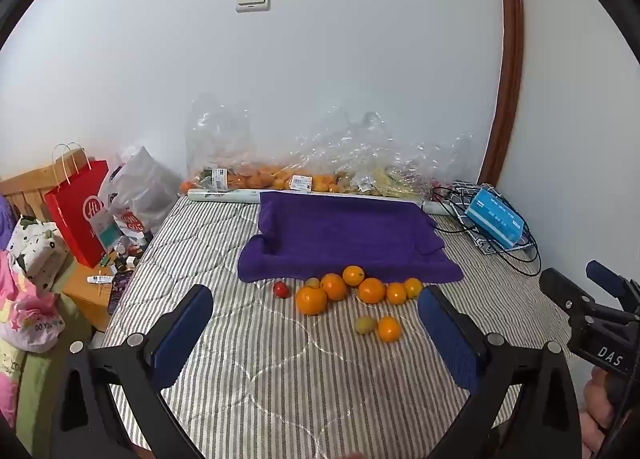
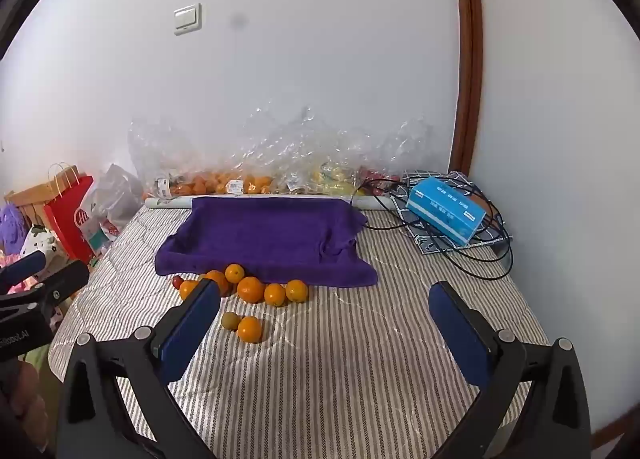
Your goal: Organize fruits
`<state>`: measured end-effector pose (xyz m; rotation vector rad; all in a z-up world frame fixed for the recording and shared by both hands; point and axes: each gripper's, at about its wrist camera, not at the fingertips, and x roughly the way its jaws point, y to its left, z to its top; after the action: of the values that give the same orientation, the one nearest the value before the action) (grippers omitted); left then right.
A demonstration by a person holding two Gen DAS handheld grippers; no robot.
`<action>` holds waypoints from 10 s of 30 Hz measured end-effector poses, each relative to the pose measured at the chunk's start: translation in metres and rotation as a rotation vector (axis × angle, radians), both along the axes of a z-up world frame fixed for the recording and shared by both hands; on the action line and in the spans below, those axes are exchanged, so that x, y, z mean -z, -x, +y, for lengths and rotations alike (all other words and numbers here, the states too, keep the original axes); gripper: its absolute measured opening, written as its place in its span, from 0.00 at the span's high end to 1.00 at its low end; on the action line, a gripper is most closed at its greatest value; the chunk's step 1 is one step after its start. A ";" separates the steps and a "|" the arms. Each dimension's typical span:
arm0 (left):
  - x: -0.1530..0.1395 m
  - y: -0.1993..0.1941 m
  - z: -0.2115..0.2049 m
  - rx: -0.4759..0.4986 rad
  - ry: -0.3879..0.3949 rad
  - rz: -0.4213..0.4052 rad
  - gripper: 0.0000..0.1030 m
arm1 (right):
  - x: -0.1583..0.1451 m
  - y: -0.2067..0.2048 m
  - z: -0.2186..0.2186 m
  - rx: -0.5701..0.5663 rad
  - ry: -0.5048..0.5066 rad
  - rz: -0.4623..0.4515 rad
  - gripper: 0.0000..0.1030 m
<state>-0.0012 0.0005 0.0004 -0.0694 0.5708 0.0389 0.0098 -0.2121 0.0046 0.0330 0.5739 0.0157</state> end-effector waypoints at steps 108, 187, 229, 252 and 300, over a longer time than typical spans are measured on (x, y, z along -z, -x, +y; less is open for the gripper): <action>0.015 -0.025 0.005 0.040 0.028 0.029 0.00 | 0.006 -0.014 0.012 -0.040 0.005 0.007 0.01; 0.182 -0.186 0.085 0.105 0.106 0.306 0.40 | 0.194 -0.198 0.014 -0.124 -0.053 0.317 0.68; 0.172 -0.181 0.090 0.128 0.150 0.257 0.77 | 0.187 -0.188 0.015 -0.179 -0.094 0.306 0.68; 0.099 -0.197 0.091 0.078 0.164 0.173 0.77 | 0.082 -0.194 0.006 -0.183 -0.084 0.124 0.68; 0.147 -0.304 0.064 0.120 0.189 0.276 0.77 | 0.154 -0.307 0.004 -0.112 -0.106 0.235 0.68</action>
<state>0.3026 0.0640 -0.1471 -0.2161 0.8524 -0.1240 0.3173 -0.2080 -0.1498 0.1067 0.8094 0.1525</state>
